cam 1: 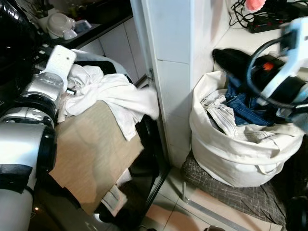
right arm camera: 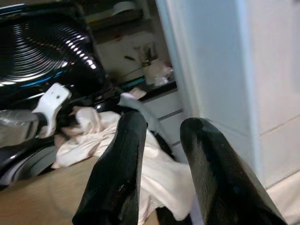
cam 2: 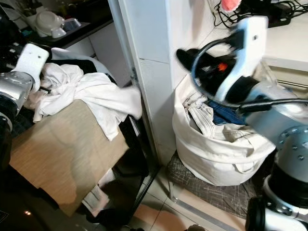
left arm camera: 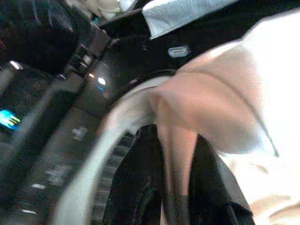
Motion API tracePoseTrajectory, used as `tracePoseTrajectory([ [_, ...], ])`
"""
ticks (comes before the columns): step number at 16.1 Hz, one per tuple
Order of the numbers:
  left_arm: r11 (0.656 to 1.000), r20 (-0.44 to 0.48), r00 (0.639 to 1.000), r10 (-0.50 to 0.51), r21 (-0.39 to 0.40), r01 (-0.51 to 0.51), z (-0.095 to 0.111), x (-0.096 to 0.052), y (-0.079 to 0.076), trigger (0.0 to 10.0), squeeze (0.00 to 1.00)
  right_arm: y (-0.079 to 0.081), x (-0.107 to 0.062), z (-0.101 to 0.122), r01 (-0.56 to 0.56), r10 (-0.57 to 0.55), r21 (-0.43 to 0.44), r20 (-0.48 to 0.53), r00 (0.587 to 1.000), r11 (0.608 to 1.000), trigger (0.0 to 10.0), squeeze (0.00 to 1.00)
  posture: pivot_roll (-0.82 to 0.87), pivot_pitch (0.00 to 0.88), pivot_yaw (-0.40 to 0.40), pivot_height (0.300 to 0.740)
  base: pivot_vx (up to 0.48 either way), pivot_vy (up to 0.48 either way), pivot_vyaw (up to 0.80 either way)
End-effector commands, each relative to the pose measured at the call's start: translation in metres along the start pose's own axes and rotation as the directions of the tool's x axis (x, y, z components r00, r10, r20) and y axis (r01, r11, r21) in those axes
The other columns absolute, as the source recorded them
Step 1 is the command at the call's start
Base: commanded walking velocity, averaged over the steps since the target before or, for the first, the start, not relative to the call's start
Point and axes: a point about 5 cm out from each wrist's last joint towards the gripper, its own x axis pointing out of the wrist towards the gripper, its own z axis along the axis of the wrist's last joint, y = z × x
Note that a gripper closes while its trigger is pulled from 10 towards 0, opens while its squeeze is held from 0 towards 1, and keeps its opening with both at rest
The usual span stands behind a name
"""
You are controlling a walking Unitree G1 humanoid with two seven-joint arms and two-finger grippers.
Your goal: Clothes washing
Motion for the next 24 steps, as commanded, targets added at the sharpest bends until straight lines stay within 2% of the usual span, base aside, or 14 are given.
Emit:
tracePoseTrajectory([
  [1, 0.996, 0.013, 1.0, 0.011, -0.092, -0.01, 0.007, -0.002, 0.007, 10.0, 1.0, 0.006, 0.002, -0.003, -0.022, 0.022, -0.001, -0.023, 0.999, 1.0, 10.0, 0.0, -0.2, 0.0, 0.186, 0.74, 0.0, 0.0, 0.0],
  [5, 0.983, 0.051, 0.999, 0.016, -0.184, -0.007, 0.015, -0.004, 0.011, 10.0, 1.0, 0.007, 0.006, -0.009, -0.028, 0.029, 0.018, -0.044, 0.999, 0.999, 10.0, 0.0, -0.2, 0.0, 0.188, 0.74, 0.0, 0.0, 0.0],
  [7, 0.971, 0.122, 0.987, 0.106, -0.225, -0.077, 0.026, -0.006, 0.022, 10.0, 1.0, 0.006, 0.006, -0.007, -0.015, 0.016, 0.021, -0.029, 0.999, 1.0, 10.0, 0.0, -0.2, 0.0, 0.19, 0.74, 0.0, 0.0, 0.0],
  [9, 0.936, 0.228, 0.925, 0.305, -0.252, -0.246, 0.048, -0.016, 0.047, 10.0, 1.0, 0.003, 0.007, -0.004, 0.01, -0.01, 0.027, -0.001, 1.0, 1.0, 10.0, 0.0, -0.2, 0.0, 0.192, 0.74, 0.0, 0.0, 0.0],
  [10, 0.931, 0.245, 0.902, 0.357, -0.175, -0.321, 0.053, -0.019, 0.056, 10.0, 1.0, 0.004, 0.008, -0.005, 0.013, -0.013, 0.029, -0.002, 1.0, 0.999, 10.0, 0.0, -0.2, 0.0, 0.193, 0.74, 0.0, 0.0, 0.0],
  [11, 0.946, 0.232, 0.917, 0.323, -0.088, -0.311, 0.05, -0.018, 0.054, 10.0, 0.89, 0.005, 0.008, -0.006, 0.01, -0.009, 0.029, -0.007, 1.0, 1.0, 10.0, 0.0, -0.2, 0.0, 0.194, 0.74, 0.0, 0.0, 0.0],
  [12, 0.96, 0.2, 0.946, 0.255, 0.067, -0.273, 0.043, -0.015, 0.048, 10.0, 0.0, 0.006, 0.008, -0.008, 0.004, -0.004, 0.028, -0.011, 1.0, 1.0, 10.0, 0.0, -0.2, 0.0, 0.194, 0.74, 0.0, 0.0, 0.0],
  [13, 0.89, 0.117, 0.976, 0.184, 0.401, -0.216, 0.026, -0.009, 0.04, 10.0, 0.0, 0.008, 0.009, -0.01, -0.002, 0.003, 0.026, -0.02, 1.0, 1.0, 10.0, 0.0, -0.2, 0.0, 0.194, 0.74, 0.0, 0.0, 0.0],
  [15, 0.781, 0.06, 0.984, 0.168, 0.601, -0.17, 0.014, -0.006, 0.035, 10.0, 0.0, 0.009, 0.009, -0.011, -0.002, 0.003, 0.023, -0.026, 1.0, 1.0, 10.0, 0.0, -0.2, 0.0, 0.193, 0.74, 0.0, 0.0, 0.0],
  [18, 0.78, 0.01, 0.991, 0.137, 0.615, -0.114, 0.006, -0.005, 0.031, 10.0, 0.0, 0.01, 0.01, -0.011, -0.003, 0.003, 0.022, -0.028, 1.0, 1.0, 10.0, 0.0, -0.2, 0.0, 0.193, 0.74, 0.0, 0.0, 0.0],
  [19, 0.837, -0.047, 0.996, 0.077, 0.545, -0.039, 0.001, -0.003, 0.024, 10.0, 0.0, 0.01, 0.01, -0.011, -0.002, 0.003, 0.021, -0.03, 1.0, 1.0, 10.0, 0.0, -0.2, 0.0, 0.196, 0.74, 0.0, 0.0, 0.0],
  [20, 0.94, -0.083, 0.995, -0.057, 0.33, 0.082, 0.0, -0.003, 0.009, 10.0, 0.0, 0.01, 0.009, -0.012, 0.001, 0.0, 0.02, -0.034, 0.999, 1.0, 10.0, 0.0, -0.2, 0.0, 0.199, 0.74, 0.0, 0.0, 0.0],
  [22, 0.982, -0.013, 0.993, -0.115, 0.153, 0.115, 0.016, -0.005, 0.003, 10.0, 0.0, 0.01, 0.008, -0.013, 0.004, -0.003, 0.021, -0.035, 0.999, 1.0, 10.0, 0.0, -0.2, 0.0, 0.204, 0.74, 0.0, 0.0, 0.0],
  [24, 0.997, 0.172, 0.985, 0.014, -0.076, 0.0, 0.044, -0.009, 0.014, 10.0, 0.0, 0.011, 0.007, -0.012, 0.007, -0.007, 0.026, -0.025, 1.0, 1.0, 10.0, 0.0, -0.2, 0.0, 0.217, 0.74, 0.0, 0.0, 0.0],
])
